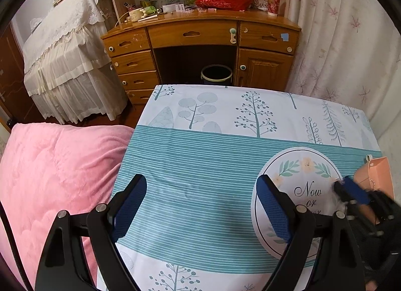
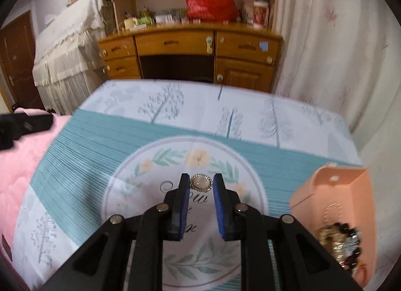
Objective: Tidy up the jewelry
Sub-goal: 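Carry the round ring into the peach box and open the right tool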
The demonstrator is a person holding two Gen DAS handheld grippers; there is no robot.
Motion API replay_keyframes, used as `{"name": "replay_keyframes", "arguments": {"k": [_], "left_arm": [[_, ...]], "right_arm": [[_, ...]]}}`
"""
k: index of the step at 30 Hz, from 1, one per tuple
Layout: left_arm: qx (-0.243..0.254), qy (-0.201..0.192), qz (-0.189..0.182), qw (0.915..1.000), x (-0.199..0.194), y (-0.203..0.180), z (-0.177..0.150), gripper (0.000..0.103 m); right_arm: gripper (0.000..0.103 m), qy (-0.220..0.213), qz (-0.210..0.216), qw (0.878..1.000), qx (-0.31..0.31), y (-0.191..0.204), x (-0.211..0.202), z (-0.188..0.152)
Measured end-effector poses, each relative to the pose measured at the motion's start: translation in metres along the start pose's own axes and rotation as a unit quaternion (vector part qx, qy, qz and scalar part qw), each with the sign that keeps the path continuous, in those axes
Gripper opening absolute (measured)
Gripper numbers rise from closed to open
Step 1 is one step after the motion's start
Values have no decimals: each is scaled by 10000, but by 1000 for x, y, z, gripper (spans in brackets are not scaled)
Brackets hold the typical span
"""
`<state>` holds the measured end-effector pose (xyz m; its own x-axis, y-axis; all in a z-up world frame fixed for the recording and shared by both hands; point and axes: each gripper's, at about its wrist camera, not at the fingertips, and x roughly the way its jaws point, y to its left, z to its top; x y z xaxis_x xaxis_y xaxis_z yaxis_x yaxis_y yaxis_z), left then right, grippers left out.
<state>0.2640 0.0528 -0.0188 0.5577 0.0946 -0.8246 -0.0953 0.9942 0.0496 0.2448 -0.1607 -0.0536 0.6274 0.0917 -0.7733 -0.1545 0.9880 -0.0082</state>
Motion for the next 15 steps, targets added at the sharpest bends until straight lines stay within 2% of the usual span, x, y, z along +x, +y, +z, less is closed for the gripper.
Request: {"name": "replay_keyframes", "arguments": {"k": [4,9,15], "left_arm": [[47,-17,46,10000,-2,-3,0,88],[52,-20,-40,10000,-5,-3,0,88],[60,-43,-66,10000,-7,-4,0,88]], "right_arm": [[19,-270,180,9989,326,-19,-29,9],[19,-718,-45,9947,733,-50,-64,15],[19,-744,-548,9851,1453,-102,-79,9]]}}
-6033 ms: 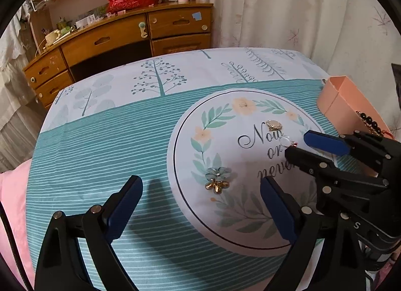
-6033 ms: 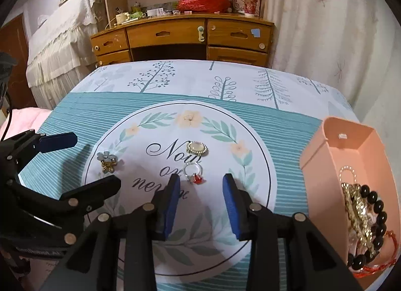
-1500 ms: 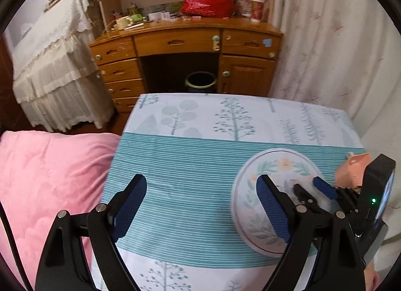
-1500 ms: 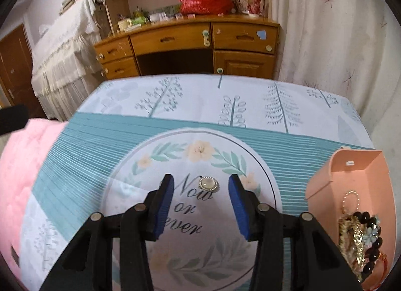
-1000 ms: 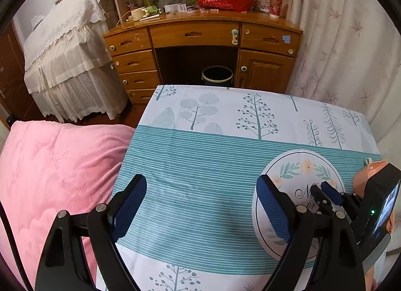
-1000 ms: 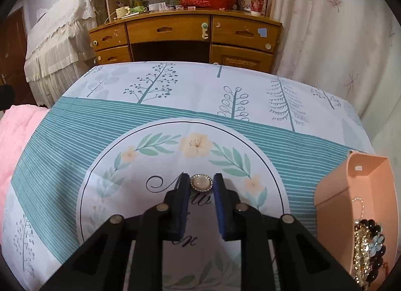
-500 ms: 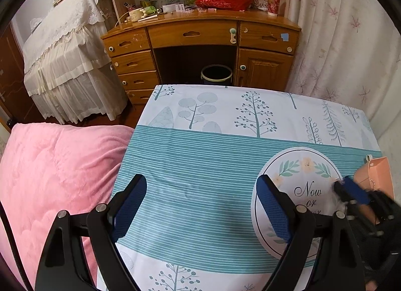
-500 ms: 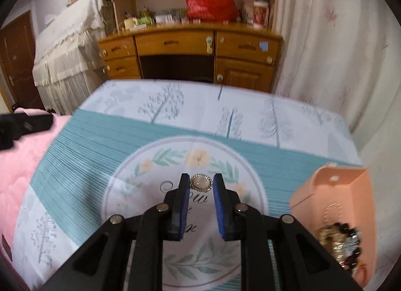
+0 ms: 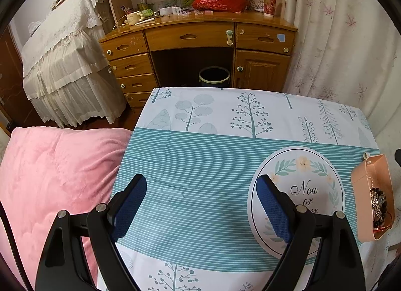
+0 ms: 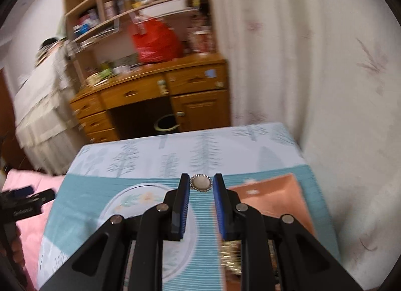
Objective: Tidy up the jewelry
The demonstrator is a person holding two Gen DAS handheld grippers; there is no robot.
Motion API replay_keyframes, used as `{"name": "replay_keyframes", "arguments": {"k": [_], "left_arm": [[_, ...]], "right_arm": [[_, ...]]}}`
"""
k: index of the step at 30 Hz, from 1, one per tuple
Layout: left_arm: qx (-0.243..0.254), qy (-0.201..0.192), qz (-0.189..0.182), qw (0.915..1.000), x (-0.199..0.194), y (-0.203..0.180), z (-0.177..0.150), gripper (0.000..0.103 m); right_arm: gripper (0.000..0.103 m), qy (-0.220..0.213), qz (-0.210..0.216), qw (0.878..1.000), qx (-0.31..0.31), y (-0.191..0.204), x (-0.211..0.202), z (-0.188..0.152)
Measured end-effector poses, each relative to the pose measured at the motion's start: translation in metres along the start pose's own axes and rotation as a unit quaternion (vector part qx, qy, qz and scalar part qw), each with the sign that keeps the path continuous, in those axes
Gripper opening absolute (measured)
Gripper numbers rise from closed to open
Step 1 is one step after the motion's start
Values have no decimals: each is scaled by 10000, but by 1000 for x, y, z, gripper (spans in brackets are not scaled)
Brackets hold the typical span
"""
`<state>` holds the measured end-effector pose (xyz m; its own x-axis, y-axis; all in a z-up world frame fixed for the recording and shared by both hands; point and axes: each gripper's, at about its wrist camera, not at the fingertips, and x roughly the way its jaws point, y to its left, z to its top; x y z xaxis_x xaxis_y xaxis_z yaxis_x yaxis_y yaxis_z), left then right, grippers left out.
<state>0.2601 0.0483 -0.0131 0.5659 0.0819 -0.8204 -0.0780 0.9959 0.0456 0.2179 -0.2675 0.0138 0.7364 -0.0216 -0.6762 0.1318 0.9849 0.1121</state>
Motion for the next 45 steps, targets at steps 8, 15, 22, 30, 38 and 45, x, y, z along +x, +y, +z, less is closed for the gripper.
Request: {"name": "replay_keyframes", "arguments": {"k": [8,15,22,30,38,45], "left_arm": [[57,32,7,10000,-2,-5,-1,88],[135,-11,-71,9999,-9,-10,-2,88],[243,-38,-353,9991,-29,-23,-9,93],[303,-1,-753,9967,-74,-39,-52,94],[29,-263,-1127,9933,-141,-24,-123,95],[-13,-553,-1056,9929,-185,-17,-167,102]], "right_arm": [[24,635,-415,9932,881,-56,24,-15],[45,821,-536,9906,959,-59,22,-22],[69,1041,-605,9906,648,-34,-9,-35],[74,1196,-381,9898,677,-7,-56,-70],[83,1023,-327,9937,312,22,-120,-108],[88,844,-151,9961,-192,46,-174,-137]]}}
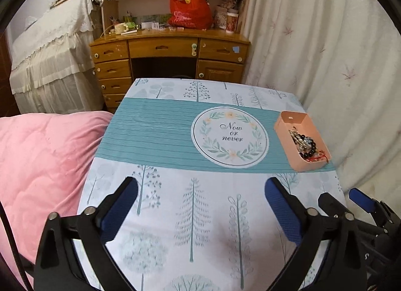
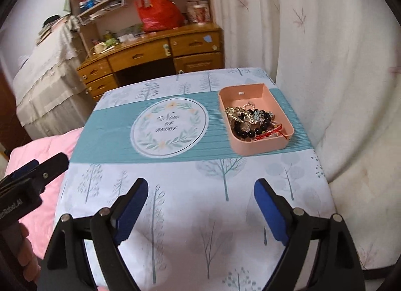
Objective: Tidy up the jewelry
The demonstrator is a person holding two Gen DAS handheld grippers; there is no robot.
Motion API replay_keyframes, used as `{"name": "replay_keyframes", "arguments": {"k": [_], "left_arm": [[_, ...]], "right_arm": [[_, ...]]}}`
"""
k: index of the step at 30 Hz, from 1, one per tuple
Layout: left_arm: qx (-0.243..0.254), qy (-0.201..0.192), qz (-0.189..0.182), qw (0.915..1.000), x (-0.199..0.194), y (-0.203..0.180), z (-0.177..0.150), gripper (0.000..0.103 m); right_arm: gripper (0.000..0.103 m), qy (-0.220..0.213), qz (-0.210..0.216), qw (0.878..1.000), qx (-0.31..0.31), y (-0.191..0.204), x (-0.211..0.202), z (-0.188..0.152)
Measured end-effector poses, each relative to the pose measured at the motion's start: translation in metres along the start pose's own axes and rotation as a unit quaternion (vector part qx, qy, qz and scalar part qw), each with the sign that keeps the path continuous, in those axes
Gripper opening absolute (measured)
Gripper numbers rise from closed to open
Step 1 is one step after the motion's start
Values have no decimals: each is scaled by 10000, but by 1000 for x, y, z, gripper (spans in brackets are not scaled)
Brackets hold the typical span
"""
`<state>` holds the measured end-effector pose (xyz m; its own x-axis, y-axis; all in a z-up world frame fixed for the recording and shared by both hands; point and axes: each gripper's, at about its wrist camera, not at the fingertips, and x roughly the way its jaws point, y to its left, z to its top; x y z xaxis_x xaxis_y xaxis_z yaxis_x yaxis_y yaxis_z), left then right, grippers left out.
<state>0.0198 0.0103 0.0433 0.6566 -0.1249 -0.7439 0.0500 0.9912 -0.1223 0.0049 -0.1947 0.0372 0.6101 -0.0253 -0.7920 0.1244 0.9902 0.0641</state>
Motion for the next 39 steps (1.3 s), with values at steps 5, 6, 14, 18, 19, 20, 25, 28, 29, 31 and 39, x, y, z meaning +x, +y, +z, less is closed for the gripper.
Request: {"name": "replay_keyframes", "arguments": {"k": [5,6,14,18,19,20,25,28,29,31,39], "left_arm": [[135,-193,-76,9997,-31,-11,-23,102],[174,-246,-78,9995,-36,-13,-27,102],[507,-607,108,9968,-80,-41,-51,102],[619,-676,189,9956,-93,-50,-59,102],[621,-680,172,9956,-95,-52,-60,102],[616,-663,152,9958,-96,-53,-62,102],[604,-499,143,9968,-93,-57,-67,102],[582,-374,127,9975,-91,-57,-70,102],[569,-344,101,9977,-91,-57,-72,102],[543,-341,96,9979,-92,-56,-74,102],[515,-367,247,9977,-98,-54,-85,102]], "right_arm": [[89,-199,-54,9996,-186,4,-33,-21],[89,-228,-67,9995,-211,3,-38,-24],[95,-472,-30,9988,-133,-15,-71,-47],[97,-555,23,9985,-40,-22,-81,-53],[97,-585,26,9983,-32,-24,-84,-55],[97,-604,17,9982,-27,-24,-86,-55],[97,-665,49,9978,49,-30,-89,-58],[97,-658,66,9978,79,-33,-90,-62],[97,-641,56,9979,72,-33,-90,-63],[97,-632,36,9980,59,-32,-90,-65],[97,-559,14,9984,-54,-29,-91,-72]]}}
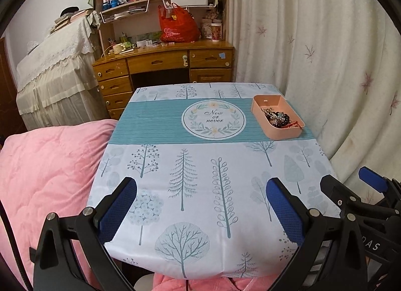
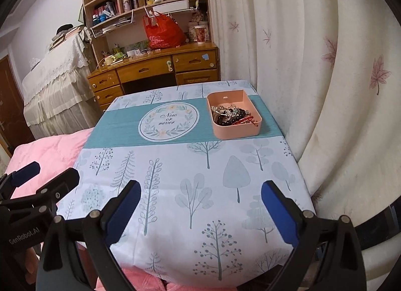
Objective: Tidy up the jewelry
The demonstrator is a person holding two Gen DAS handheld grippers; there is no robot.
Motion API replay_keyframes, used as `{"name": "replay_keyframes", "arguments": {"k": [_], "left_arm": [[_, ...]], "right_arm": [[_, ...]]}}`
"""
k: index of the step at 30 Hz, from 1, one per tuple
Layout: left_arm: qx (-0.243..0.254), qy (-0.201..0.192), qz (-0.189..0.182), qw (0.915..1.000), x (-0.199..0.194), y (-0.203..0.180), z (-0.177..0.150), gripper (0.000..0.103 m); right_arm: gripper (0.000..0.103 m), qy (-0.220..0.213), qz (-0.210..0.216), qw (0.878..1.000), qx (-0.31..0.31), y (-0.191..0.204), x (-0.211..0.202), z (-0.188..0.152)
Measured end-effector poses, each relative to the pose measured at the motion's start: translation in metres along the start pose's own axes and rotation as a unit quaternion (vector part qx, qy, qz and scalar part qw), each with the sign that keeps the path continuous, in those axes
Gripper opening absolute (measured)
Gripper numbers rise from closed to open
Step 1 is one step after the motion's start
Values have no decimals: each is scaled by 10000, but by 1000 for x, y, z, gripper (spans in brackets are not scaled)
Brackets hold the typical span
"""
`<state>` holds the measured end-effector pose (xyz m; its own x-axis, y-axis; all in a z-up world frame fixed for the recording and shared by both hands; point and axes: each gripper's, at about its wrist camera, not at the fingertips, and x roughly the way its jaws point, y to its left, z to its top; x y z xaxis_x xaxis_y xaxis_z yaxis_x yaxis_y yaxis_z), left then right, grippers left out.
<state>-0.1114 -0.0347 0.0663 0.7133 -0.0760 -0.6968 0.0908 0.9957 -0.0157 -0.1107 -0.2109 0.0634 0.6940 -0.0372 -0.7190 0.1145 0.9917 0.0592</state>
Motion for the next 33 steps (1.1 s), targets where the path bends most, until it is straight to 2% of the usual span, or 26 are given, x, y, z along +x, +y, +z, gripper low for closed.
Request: {"name": "replay_keyframes", "arguments": {"k": [12,33], "left_arm": [[-110,-142,-144,9997,-17,2,-14,102],[-63,-287,-78,9995,-36,-9,-21,102]], "right_arm": [[97,-134,99,9999,-32,2,-13,-12],[97,-206,43,9997,-88,0,-29,-19]]}}
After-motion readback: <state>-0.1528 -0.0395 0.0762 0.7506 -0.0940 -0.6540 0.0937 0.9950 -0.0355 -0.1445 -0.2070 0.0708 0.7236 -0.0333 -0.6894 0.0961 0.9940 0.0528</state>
